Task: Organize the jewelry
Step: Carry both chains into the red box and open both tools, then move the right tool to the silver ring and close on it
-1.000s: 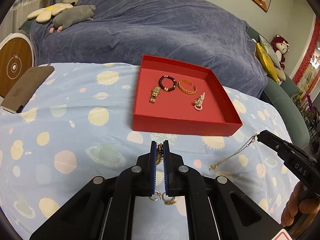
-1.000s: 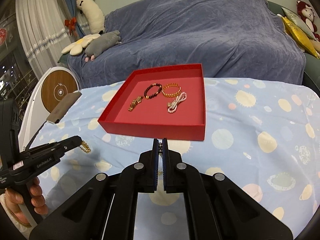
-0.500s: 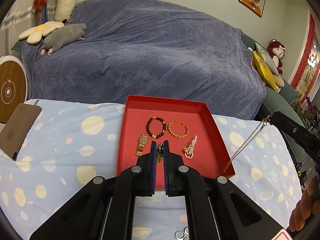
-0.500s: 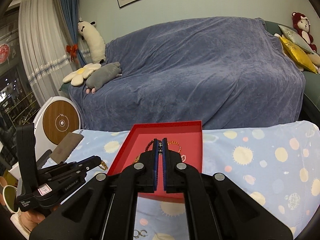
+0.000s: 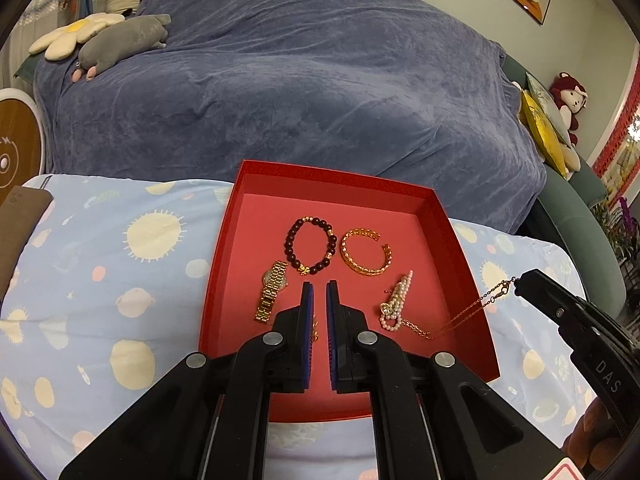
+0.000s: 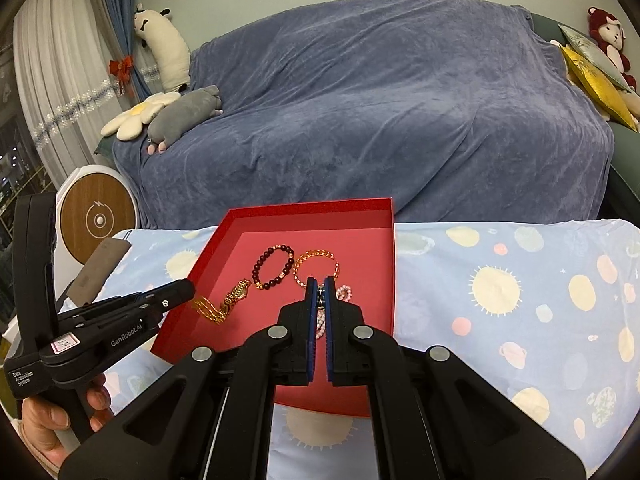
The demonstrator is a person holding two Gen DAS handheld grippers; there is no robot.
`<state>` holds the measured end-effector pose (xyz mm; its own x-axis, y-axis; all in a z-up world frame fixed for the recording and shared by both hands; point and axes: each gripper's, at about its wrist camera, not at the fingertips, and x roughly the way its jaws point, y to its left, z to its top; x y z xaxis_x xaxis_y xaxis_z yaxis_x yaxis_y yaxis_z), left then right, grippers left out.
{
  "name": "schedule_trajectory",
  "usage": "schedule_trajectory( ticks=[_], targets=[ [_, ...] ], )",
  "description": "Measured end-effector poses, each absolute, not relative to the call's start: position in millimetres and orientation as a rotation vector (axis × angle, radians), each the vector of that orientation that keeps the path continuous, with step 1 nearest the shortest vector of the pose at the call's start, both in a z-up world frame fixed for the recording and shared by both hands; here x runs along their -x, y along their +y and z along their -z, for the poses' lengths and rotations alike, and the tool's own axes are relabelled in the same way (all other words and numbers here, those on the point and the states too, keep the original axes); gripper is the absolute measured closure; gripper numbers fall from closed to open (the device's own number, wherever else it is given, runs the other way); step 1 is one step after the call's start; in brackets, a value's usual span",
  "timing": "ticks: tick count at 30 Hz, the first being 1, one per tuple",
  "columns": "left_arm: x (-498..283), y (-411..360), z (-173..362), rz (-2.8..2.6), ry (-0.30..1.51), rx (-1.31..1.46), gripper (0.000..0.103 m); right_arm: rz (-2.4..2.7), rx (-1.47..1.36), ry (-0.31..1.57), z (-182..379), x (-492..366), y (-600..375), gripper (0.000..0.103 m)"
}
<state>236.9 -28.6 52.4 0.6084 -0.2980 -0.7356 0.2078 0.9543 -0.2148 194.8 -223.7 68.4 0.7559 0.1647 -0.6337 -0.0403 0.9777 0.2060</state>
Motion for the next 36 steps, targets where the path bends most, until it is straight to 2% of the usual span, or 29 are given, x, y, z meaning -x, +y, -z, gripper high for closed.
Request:
schedule_trajectory(
  ticks=[4,6,9,17,19,22,24,29,36],
  targets=[
    [-237.7,-30.1,-48.9,0.279,0.883,0.102,0.088,-0.098,-0.195,0.7,-68.4,-193.8,-227.3,0.099],
    [-239.2,-28.8,-49.1,0.27,0.884,0.109,0.077,-0.096,-0.198,0.695,-69.6,-192.3,-228.8,0.098],
    [-237.4,-24.4,-53.2,0.257,0.874,0.123,0.067,-0.098,-0.194,0.687,-73.4,-188.5,-228.0,0.098],
    [-211.1,-17.5,-67.1,0.263,0.839,0.071,0.063,-0.13,-0.209,0.666,-87.7,-163.7,-217.5,0.097],
    [-198.1,-12.4,-66.6,0.265,0.835,0.043,0.058,-0.147,-0.224,0.669,-88.4,-152.6,-212.9,0.097],
    [-179.4,-2.4,-62.9,0.245,0.837,0.028,0.057,-0.168,-0.218,0.69,-84.2,-135.4,-203.0,0.092],
    [-168.4,3.6,-59.6,0.248,0.849,0.032,0.057,-0.177,-0.204,0.711,-77.5,-121.8,-196.5,0.088],
    [-134.7,20.1,-47.0,0.231,0.87,0.02,0.053,-0.194,-0.221,0.795,-49.8,-85.5,-190.3,0.087],
    [-90.6,44.5,-23.9,0.217,0.922,0.087,0.053,-0.221,-0.262,0.871,-16.5,-44.2,-182.3,0.087]
  ],
)
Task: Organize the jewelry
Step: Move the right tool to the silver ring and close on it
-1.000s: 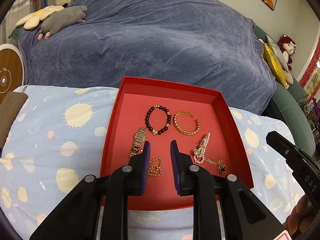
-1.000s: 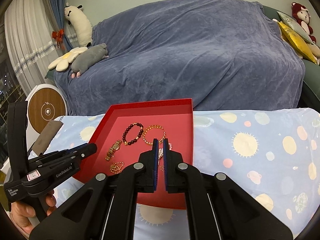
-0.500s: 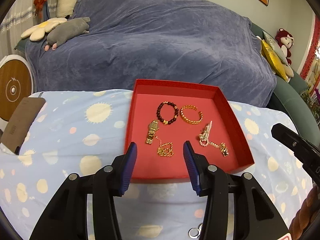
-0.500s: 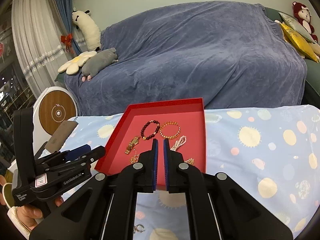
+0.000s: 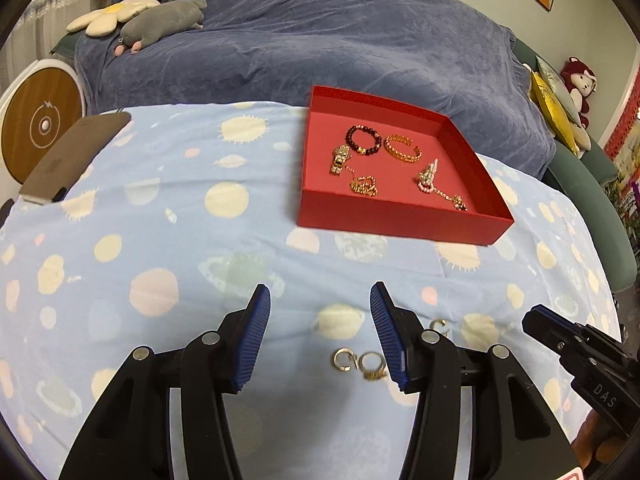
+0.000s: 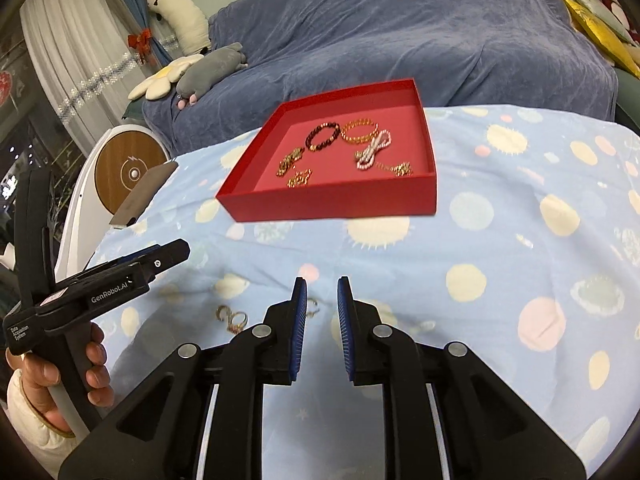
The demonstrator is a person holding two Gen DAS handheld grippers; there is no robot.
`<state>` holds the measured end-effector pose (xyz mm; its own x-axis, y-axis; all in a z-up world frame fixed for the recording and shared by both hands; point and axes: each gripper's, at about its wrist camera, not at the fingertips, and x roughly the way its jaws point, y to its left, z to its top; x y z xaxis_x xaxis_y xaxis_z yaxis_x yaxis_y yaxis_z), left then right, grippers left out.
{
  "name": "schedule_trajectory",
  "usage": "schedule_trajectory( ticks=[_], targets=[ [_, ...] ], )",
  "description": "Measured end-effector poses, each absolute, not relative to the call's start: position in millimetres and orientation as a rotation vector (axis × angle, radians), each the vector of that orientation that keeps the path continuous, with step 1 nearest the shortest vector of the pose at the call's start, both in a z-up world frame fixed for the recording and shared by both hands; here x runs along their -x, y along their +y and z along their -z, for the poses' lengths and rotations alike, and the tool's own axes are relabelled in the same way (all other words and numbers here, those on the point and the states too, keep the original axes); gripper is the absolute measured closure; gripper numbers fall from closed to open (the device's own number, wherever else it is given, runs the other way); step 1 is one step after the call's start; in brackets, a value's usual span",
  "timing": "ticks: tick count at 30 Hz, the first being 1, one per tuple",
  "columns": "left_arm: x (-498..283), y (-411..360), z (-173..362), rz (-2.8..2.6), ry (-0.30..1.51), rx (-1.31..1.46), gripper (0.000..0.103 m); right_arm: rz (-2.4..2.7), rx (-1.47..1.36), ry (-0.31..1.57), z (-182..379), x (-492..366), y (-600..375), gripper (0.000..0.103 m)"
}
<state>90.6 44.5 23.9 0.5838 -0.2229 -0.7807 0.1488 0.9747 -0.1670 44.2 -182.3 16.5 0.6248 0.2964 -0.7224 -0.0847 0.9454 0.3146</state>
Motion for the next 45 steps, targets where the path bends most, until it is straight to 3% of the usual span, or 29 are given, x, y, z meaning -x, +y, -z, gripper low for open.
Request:
schedule_trajectory(
  ticks=[22,27,34,38,41,43,45],
  targets=[
    [-70.0,60.1,8.9,0.233,1.0,0.079,0.053,-0.293,-0.127,0.968,32.3,-62.1,-129.1,0.087],
    [-66.6,61.1,8.4,0.243,1.0,0.079,0.045,-0.282,-0.119,0.97,34.4,-66.3,-127.9,0.087],
    [-60.4,52.9,9.3,0.271,1.006,0.063,0.045,-0.282,-0.099,0.965,36.9,-71.0,-121.4,0.086],
    [-59.7,50.8,11.0,0.27,1.01,0.061,0.041,-0.273,-0.094,0.948,35.4,-73.1,-120.3,0.073],
    [-59.6,49.6,11.7,0.272,1.012,0.06,0.041,-0.277,-0.088,0.949,36.9,-75.0,-119.2,0.072],
    [-59.7,48.7,12.5,0.275,1.014,0.059,0.041,-0.273,-0.08,0.945,36.9,-74.5,-119.1,0.073],
    [-59.1,46.4,13.5,0.281,1.016,0.055,0.041,-0.272,-0.069,0.945,37.1,-74.3,-118.1,0.083]
  ],
)
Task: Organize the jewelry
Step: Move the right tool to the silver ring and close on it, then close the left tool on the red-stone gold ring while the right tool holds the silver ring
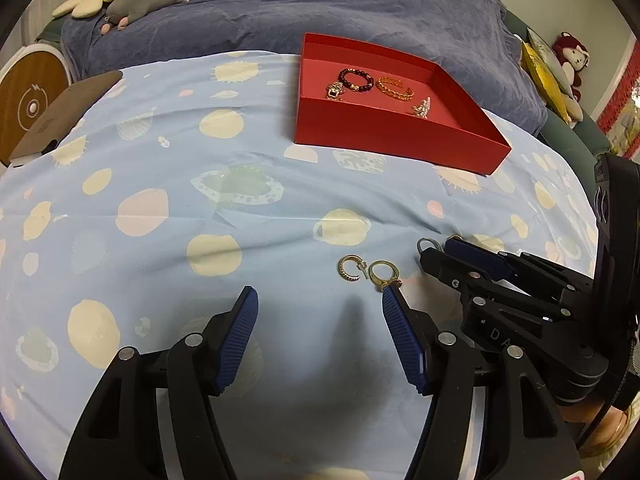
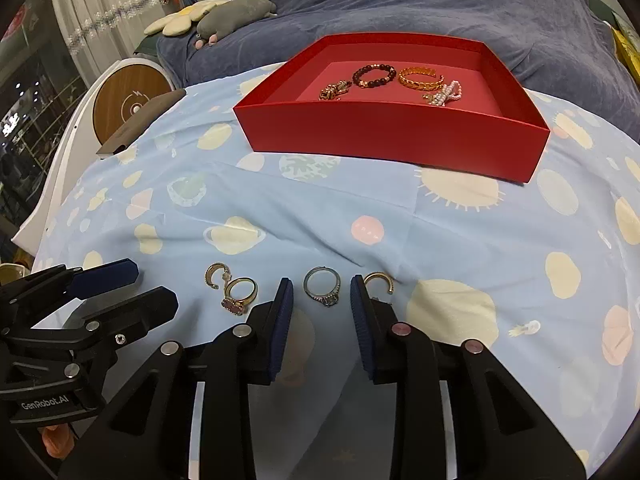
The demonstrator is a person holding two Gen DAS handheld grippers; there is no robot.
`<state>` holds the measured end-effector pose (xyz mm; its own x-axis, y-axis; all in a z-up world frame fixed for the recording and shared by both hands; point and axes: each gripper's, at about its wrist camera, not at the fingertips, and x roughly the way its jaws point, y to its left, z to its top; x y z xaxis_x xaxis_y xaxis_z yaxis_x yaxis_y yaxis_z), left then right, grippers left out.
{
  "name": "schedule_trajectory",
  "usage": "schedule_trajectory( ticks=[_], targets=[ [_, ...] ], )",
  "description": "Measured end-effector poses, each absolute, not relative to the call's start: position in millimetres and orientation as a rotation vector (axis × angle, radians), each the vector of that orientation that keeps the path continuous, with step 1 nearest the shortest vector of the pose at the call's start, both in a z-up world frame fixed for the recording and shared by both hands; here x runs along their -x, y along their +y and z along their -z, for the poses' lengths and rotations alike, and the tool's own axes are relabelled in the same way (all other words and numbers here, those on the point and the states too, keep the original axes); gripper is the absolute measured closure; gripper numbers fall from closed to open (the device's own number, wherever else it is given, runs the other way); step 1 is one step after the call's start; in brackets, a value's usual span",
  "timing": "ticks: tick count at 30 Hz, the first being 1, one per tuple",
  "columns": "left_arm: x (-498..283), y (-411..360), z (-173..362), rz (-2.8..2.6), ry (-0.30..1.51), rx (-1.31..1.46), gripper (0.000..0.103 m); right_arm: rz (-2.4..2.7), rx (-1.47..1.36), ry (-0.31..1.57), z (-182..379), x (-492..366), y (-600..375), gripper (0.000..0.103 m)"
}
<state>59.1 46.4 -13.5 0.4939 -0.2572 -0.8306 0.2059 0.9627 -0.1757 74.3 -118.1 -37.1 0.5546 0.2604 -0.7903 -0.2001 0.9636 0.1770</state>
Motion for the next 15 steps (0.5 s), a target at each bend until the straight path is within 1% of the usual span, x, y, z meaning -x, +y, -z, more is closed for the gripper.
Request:
schedule_trajectory(
  ticks=[3,13,14,15],
  targets=[
    [-57.0,40.1,14.3,0.297,1.015,0.044,0.041,-0.269,-0.069,0.946,37.0,-72.5,-119.4,0.094],
    [-57.2,14.2,21.7,0.335,1.004,-0.007,0.041,-0.258,-0.086,0.926,25.8,-59.6,-133.9,0.095],
    [-57.8,11.8,22.4,0.337,1.003,-0.011,0.043,-0.255,-0.091,0.925,25.1,-58.2,-136.6,0.095],
    [-58.2,9.2,23.0,0.335,0.997,-0.017,0.047,-0.253,-0.095,0.925,24.7,-57.1,-138.9,0.095]
  ],
)
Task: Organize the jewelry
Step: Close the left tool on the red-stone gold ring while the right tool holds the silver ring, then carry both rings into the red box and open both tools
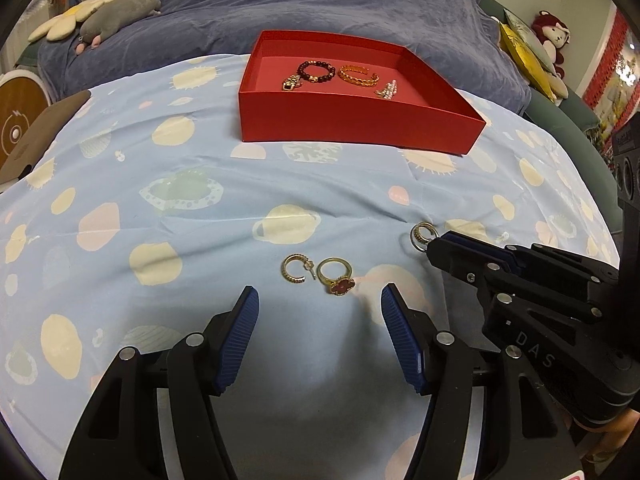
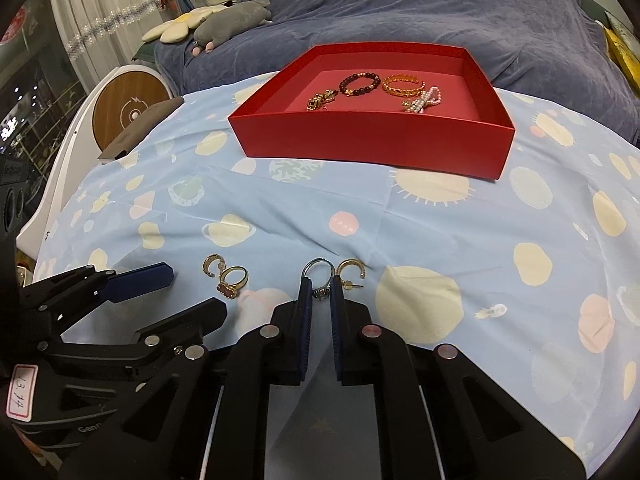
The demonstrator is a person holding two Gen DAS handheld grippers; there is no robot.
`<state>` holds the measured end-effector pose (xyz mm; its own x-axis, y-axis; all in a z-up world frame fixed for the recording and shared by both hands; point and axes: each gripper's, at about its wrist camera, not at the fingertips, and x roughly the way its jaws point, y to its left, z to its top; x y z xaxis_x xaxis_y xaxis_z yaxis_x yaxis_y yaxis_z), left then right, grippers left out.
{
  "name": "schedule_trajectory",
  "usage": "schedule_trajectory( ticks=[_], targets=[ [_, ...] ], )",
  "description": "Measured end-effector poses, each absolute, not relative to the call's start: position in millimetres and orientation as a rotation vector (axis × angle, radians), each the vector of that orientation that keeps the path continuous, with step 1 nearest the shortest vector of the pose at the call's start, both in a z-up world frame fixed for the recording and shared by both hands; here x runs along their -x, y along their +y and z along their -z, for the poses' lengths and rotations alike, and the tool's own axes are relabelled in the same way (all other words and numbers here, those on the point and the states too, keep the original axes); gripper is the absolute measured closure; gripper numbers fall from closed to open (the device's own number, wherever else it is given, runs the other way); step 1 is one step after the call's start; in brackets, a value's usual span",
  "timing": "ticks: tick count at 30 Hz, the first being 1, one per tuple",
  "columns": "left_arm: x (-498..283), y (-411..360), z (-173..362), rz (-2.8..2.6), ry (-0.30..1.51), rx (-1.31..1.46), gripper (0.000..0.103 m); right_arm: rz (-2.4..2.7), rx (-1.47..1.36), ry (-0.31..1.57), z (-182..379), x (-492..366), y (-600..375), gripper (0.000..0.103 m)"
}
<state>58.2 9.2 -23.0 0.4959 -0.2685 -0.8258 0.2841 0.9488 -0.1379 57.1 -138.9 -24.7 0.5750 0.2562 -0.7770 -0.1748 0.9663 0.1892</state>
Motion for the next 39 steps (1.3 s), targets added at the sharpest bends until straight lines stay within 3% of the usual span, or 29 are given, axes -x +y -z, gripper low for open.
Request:
schedule_trajectory(
  ticks=[8,15,24,39],
  targets=[
    [-59.6,-9.3,31.7,0.328,0.983,-0.073,0.066,-0.236,-0.12,0.921,21.3,-51.1,-154.3,0.095],
    [-61.3,-9.9,32.5,0.33,0.978,-0.083,0.091,-0.235,-0.123,0.921,21.0,-48.0,-157.7,0.095],
    [-60.4,-3.2,25.3,0.344,0.978,-0.055,0.091,-0.236,-0.131,0.902,13.1,-47.4,-159.6,0.095],
    [-94.0,-2.7,-40.2,0.331,0.86,0.018,0.091,-0.206,-0.175,0.782,-41.0,-70.8,-176.3,0.095]
  ],
)
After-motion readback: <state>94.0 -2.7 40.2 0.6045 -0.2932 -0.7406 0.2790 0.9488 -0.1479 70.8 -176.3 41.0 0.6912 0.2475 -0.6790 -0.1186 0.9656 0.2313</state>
